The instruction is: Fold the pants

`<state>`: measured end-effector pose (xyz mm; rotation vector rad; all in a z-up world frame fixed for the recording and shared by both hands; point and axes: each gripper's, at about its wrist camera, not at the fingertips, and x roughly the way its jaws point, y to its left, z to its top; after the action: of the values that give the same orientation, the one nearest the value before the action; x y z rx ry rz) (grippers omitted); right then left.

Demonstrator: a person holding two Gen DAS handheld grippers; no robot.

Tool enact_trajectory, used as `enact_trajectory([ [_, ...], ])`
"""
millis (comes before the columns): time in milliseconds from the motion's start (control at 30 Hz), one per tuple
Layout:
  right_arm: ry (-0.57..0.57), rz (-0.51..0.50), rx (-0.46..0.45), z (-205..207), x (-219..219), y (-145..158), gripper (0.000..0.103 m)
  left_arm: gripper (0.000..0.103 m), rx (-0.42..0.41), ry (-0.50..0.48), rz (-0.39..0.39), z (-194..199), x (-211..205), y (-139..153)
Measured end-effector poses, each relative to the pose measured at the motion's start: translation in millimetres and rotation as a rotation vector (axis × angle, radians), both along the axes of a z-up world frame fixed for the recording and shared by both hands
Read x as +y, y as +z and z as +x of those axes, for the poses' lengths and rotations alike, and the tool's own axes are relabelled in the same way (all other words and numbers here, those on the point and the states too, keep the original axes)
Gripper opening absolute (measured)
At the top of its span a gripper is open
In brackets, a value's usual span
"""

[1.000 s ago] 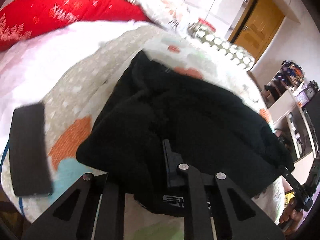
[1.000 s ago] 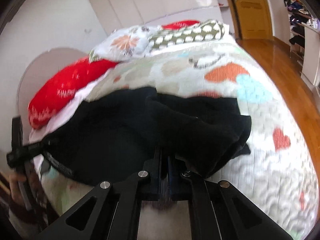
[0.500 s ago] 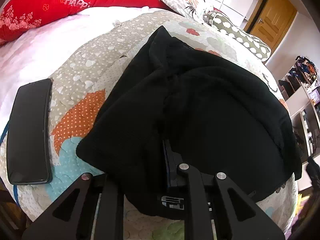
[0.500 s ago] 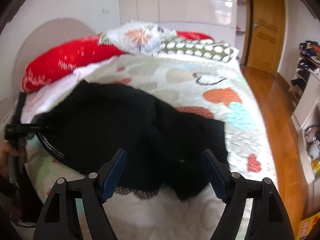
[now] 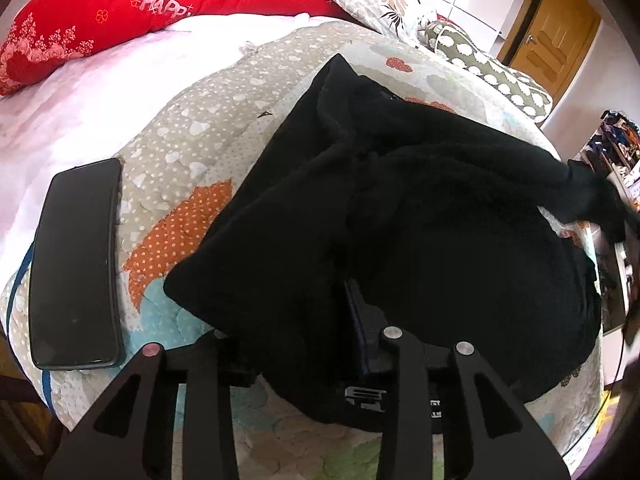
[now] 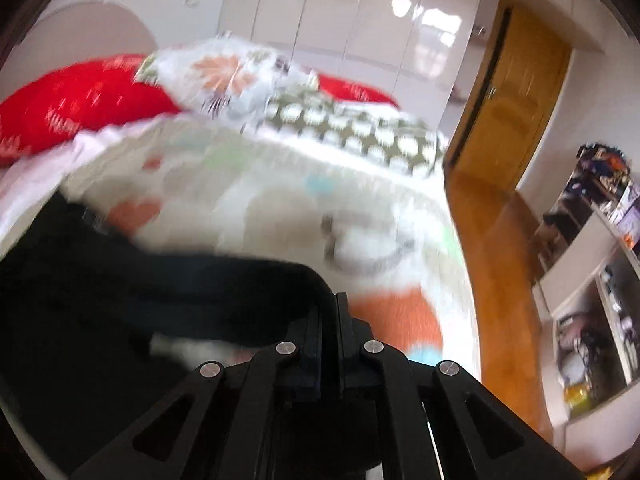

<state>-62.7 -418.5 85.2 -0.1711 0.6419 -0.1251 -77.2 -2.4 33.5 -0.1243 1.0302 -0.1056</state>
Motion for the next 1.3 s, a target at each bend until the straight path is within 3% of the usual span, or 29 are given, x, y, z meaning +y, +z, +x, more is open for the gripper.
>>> enact_trajectory([
  [67, -0.025, 0.023, 0.038, 13.6, -2.8, -2.0, 0.028, 0.033, 0.002, -0.003, 0.002, -0.7, -0.7, 0.4],
  [133, -0.027, 0.101, 0.067, 4.1, -11.7, -1.4, 0.037, 0.037, -0.001, -0.011, -0.008, -1.1, -0.2, 0.2],
  [200, -0.041, 0.129, 0.055, -33.6, -22.4, -5.4, 0.068, 0.043, 0.0, -0.013, -0.021, 0.3, 0.4, -1.0],
  [267, -0.104, 0.126, 0.069, -72.2, -34.6, -16.8, 0.075, 0.048, -0.001, -0.008, -0.033, 1.4, 1.4, -1.8],
  [333, -0.15, 0.189, 0.121, -107.4, -52.1, -39.7, 0.075, 0.054, -0.002, -0.001, -0.057, 2.9, 2.5, -1.1],
  [433, -0.178, 0.416, 0.19, -142.1, -73.9, -80.7, 0.075, 0.06, -0.001, 0.016, -0.087, 5.5, 3.8, -0.4],
  [533, -0.156, 0.482, 0.164, -148.3, -70.8, -102.0, 0.071, 0.061, -0.001, 0.031, -0.097, 5.6, 3.1, -0.3],
  [600, -0.159, 0.495, 0.154, -143.7, -71.5, -104.6, 0.029, 0.061, -0.002, 0.036, -0.103, 6.0, 3.2, -1.9],
  [633, -0.156, 0.518, 0.144, -142.5, -74.2, -101.9, 0.014, 0.06, -0.002, 0.034, -0.105, 5.9, 3.2, -2.2],
  [700, -0.133, 0.568, 0.119, -146.4, -79.1, -93.7, 0.013, 0.034, -0.004, 0.024, -0.107, 3.8, 3.6, 0.2],
  [733, -0.132, 0.545, 0.107, -147.8, -75.6, -86.5, 0.013, 0.012, 0.002, 0.021, -0.102, 2.6, 4.3, 1.1],
  [967, -0.076, 0.511, 0.039, -208.4, -59.5, -43.3, 0.013, 0.012, -0.012, -0.002, -0.124, -13.3, 15.0, 12.5],
  [1133, -0.117, 0.468, 0.145, -200.9, -61.1, -70.6, 0.013, 0.017, 0.038, 0.029, -0.148, -12.9, 24.8, -4.5],
  [1200, -0.145, 0.43, 0.207, -192.2, -60.3, -87.6, 0.021, 0.021, 0.036, 0.026, -0.145, -14.6, 25.4, -1.1],
  [1300, -0.161, 0.401, 0.215, -193.3, -58.7, -86.2, 0.032, 0.04, 0.016, 0.033, -0.071, -21.7, 26.1, 10.1],
])
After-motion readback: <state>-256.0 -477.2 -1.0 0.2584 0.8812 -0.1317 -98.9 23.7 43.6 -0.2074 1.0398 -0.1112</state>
